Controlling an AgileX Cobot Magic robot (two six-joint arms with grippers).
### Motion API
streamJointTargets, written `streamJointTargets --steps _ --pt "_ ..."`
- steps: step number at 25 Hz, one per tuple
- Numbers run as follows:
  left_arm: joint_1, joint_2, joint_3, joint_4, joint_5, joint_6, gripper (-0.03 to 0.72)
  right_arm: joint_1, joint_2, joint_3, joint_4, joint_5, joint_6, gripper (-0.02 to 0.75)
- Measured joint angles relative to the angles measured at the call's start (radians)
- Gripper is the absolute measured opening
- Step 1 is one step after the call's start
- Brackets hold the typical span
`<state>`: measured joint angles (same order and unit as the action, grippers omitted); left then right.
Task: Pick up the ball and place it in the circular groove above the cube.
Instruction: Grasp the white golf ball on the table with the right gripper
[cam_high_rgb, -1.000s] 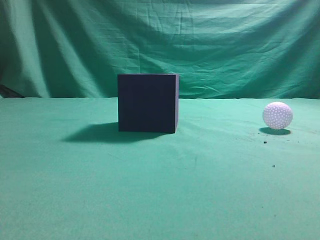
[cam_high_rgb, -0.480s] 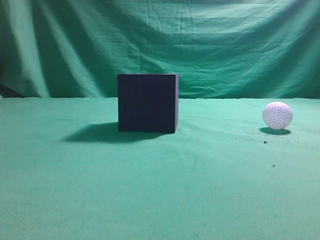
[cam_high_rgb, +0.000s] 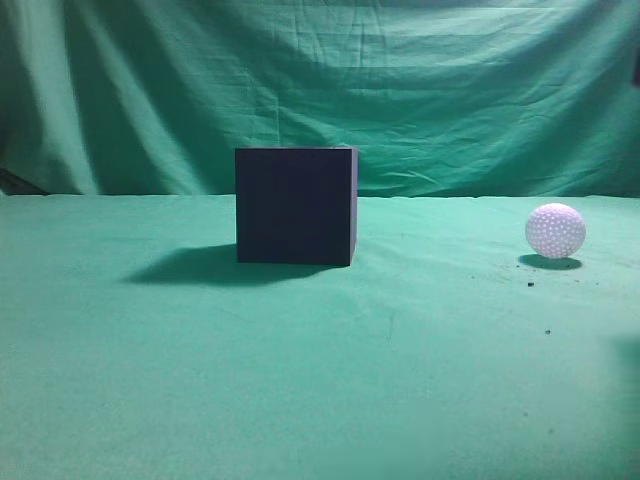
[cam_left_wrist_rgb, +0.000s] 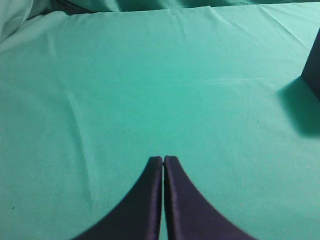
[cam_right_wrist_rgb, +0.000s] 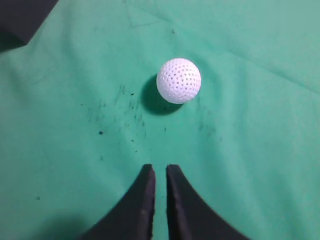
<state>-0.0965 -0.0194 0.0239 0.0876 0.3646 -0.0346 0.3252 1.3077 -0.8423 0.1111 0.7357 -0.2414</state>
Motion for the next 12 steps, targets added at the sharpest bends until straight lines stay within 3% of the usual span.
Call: streamJointTargets --steps 1,2,9,12 --pt "0.000 0.000 0.000 0.000 0.000 0.000 0.000 0.002 0.041 -0.025 -0.006 -0.002 0.002 0.047" --pt "0.000 0.000 0.000 0.000 0.000 0.000 0.000 0.002 0.082 -0.048 -0.011 -0.006 0.002 0.047" --pt "0.000 0.000 0.000 0.000 0.000 0.000 0.000 0.002 0.320 -0.176 -0.017 -0.014 0.004 0.531" --pt "0.000 0.000 0.000 0.000 0.000 0.000 0.000 0.002 0.397 -0.220 -0.017 -0.023 0.008 0.636"
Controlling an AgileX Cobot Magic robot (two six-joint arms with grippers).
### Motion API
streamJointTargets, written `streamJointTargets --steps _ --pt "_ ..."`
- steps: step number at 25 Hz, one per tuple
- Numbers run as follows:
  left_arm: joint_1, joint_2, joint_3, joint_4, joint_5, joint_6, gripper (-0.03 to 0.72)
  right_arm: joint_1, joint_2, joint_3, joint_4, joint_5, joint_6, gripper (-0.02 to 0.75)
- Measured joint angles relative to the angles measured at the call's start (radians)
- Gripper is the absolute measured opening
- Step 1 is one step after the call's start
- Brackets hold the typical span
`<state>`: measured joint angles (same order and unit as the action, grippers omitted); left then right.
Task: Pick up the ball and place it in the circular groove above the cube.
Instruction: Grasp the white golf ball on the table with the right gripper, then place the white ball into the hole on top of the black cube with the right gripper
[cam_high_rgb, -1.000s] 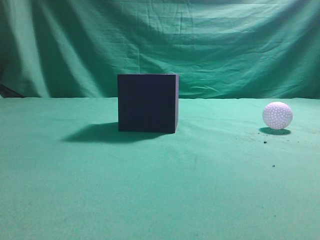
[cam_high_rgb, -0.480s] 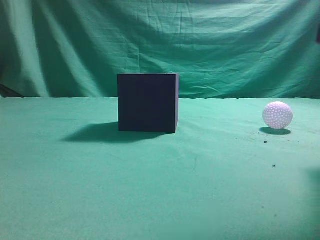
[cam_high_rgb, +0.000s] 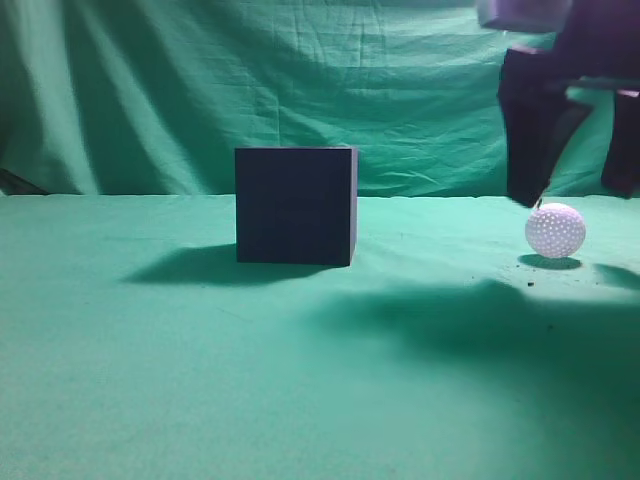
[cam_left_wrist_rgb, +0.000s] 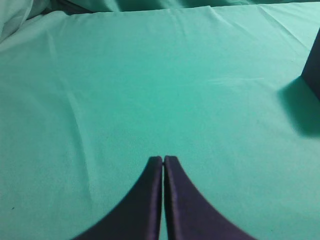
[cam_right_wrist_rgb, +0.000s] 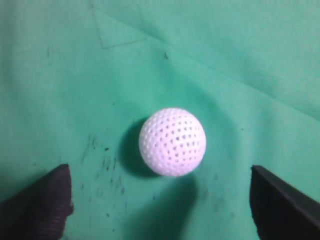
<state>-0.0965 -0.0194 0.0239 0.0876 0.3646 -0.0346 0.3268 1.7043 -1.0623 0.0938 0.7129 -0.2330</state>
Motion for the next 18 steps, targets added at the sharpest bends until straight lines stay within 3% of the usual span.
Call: streamJointTargets --steps 4,13,18 --pt "0.000 0.000 0.000 0.000 0.000 0.000 0.000 0.000 0.083 -0.054 0.000 -0.012 0.004 0.623" --pt "0.000 0.000 0.000 0.000 0.000 0.000 0.000 0.000 0.142 -0.088 0.000 -0.029 0.021 0.322" --pt "0.000 0.000 0.000 0.000 0.000 0.000 0.000 0.000 0.142 -0.092 0.000 -0.029 0.032 0.319"
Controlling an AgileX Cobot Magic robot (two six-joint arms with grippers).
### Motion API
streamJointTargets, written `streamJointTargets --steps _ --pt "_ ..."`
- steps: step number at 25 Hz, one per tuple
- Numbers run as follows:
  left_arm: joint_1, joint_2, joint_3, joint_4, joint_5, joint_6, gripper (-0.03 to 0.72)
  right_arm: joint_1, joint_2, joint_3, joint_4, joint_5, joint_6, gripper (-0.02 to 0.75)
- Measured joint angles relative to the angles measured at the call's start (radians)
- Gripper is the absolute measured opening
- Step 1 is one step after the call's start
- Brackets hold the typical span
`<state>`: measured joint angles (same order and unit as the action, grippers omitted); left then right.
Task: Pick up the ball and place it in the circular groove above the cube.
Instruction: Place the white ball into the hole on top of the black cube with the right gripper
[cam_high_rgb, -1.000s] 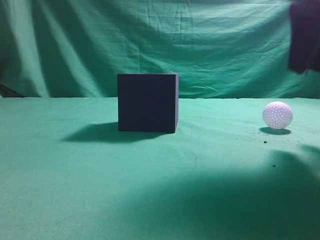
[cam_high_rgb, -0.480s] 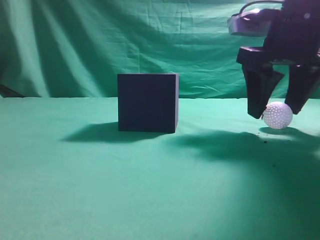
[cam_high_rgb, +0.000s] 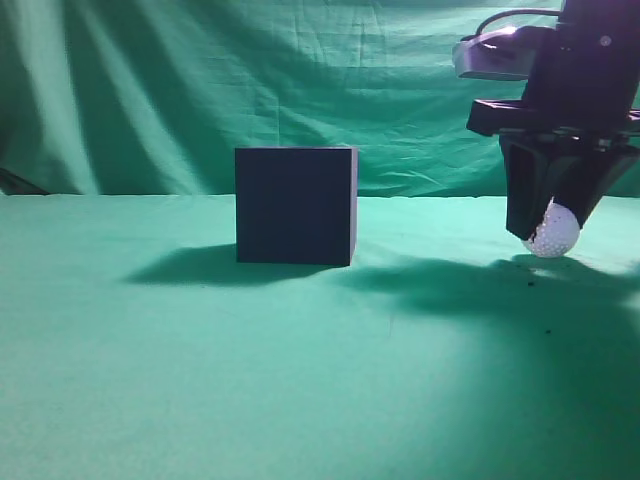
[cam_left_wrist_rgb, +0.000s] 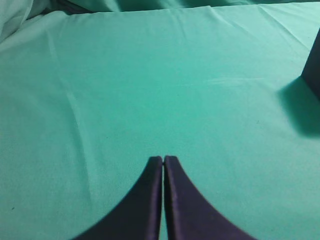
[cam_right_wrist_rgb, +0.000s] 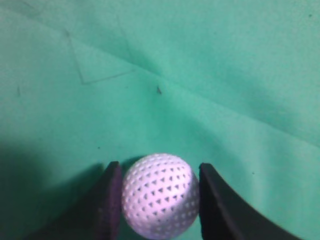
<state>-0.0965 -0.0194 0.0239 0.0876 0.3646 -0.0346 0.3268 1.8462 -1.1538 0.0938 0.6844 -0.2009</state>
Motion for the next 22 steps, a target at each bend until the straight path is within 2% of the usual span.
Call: streamJointTargets --steps 4,9,13,17,22 --pt "0.000 0.000 0.000 0.000 0.000 0.000 0.000 0.000 -0.008 -0.061 0.012 0.080 0.002 0.319" --pt "0.000 0.000 0.000 0.000 0.000 0.000 0.000 0.019 -0.065 -0.231 0.086 0.186 -0.024 0.319" --pt "0.000 0.000 0.000 0.000 0.000 0.000 0.000 0.133 -0.084 -0.318 0.102 0.198 -0.072 0.319" --pt "0.000 0.000 0.000 0.000 0.000 0.000 0.000 0.253 -0.064 -0.331 0.110 0.148 -0.086 0.319" --pt "0.000 0.000 0.000 0.000 0.000 0.000 0.000 0.310 -0.002 -0.330 0.111 0.093 -0.086 0.319"
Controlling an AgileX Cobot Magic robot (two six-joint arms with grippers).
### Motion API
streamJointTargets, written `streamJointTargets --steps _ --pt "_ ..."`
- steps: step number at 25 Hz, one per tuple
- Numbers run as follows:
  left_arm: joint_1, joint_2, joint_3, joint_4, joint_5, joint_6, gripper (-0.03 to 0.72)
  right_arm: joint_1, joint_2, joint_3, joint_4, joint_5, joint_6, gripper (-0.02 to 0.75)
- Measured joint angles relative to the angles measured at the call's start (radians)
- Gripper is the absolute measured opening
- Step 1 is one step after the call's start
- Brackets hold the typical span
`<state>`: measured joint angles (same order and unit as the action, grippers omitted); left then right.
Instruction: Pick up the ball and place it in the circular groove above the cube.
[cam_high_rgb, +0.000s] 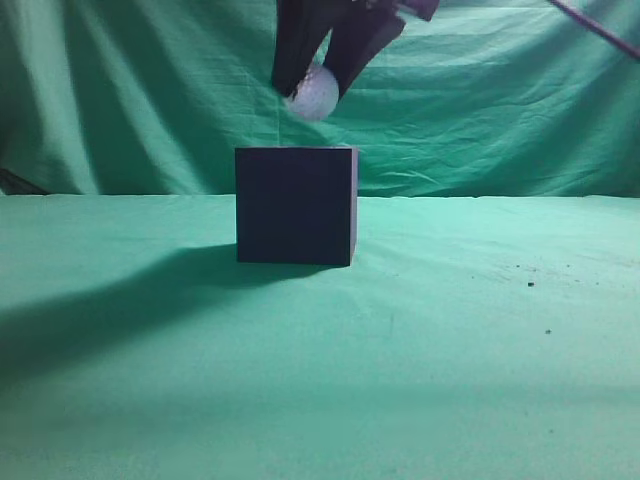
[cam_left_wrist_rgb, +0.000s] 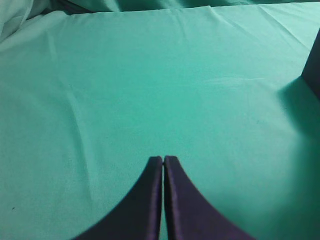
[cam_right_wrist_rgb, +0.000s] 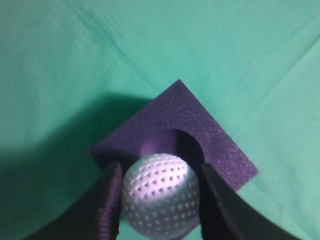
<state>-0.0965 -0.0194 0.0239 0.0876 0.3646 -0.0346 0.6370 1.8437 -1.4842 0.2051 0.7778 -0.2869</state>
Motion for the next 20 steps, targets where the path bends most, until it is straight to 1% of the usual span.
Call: streamJointTargets --steps 7,12,15,17,18,19,20 --pt "0.000 0.000 0.000 0.000 0.000 0.000 0.000 0.000 0.055 0.000 0.000 -0.066 0.000 0.319" --pt "0.000 0.000 0.000 0.000 0.000 0.000 0.000 0.000 0.070 0.000 0.000 -0.068 0.000 0.319" --pt "0.000 0.000 0.000 0.000 0.000 0.000 0.000 0.000 0.070 -0.007 0.001 -0.068 0.000 0.461" --pt "0.000 0.000 0.000 0.000 0.000 0.000 0.000 0.000 0.070 -0.021 0.001 -0.062 0.000 0.541" --pt "0.000 0.000 0.000 0.000 0.000 0.000 0.000 0.000 0.070 -0.032 0.001 -0.054 0.000 0.561" --pt "0.000 0.000 0.000 0.000 0.000 0.000 0.000 0.000 0.070 -0.047 0.001 -0.040 0.000 0.545" --pt "0.000 0.000 0.000 0.000 0.000 0.000 0.000 0.000 0.070 -0.066 0.001 -0.020 0.000 0.545"
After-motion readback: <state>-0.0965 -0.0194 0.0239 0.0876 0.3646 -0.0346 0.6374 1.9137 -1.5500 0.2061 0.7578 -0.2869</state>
